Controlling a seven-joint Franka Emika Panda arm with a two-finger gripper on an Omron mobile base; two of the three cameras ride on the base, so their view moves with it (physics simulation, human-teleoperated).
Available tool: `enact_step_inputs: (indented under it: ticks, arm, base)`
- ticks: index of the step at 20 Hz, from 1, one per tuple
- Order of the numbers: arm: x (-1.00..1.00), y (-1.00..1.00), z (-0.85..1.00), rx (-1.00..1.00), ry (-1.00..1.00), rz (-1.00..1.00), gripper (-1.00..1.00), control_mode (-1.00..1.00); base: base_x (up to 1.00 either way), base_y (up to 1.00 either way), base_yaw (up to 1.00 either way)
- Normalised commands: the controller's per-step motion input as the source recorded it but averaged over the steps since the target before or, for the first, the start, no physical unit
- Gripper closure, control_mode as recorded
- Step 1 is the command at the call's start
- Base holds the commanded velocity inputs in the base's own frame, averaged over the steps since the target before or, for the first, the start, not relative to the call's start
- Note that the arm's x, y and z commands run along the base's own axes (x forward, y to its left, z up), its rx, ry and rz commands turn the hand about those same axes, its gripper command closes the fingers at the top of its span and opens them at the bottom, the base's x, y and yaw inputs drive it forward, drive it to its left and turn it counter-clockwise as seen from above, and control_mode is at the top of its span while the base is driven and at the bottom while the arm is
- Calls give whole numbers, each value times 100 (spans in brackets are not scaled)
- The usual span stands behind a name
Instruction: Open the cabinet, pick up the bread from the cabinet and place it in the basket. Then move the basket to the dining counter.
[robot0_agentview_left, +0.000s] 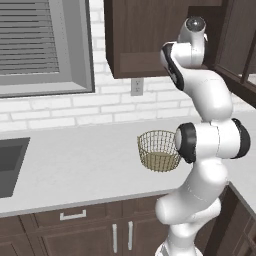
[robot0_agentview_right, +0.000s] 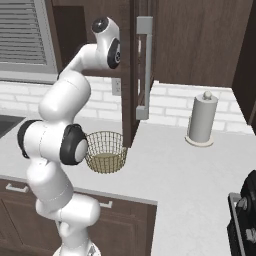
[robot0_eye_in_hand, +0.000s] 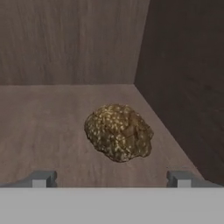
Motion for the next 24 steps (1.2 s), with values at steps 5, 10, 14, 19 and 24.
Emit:
enact_step_inputs:
  ticks: [5,10,14,19,24]
  arm:
    - [47,-11,0,0,0,0,-100,-100]
    - [32,-23,0,0,1,0,-100,-100]
    - [20,-27,0,0,6,0,-100,-100]
    - [4,-12,-3,0,2,0,-100,-100]
    - [2,0,-22,0,0,1,-100,-100]
  base:
    - [0,0,0]
    - [0,0,0]
    - [0,0,0]
    - [0,0,0]
    - [0,0,0]
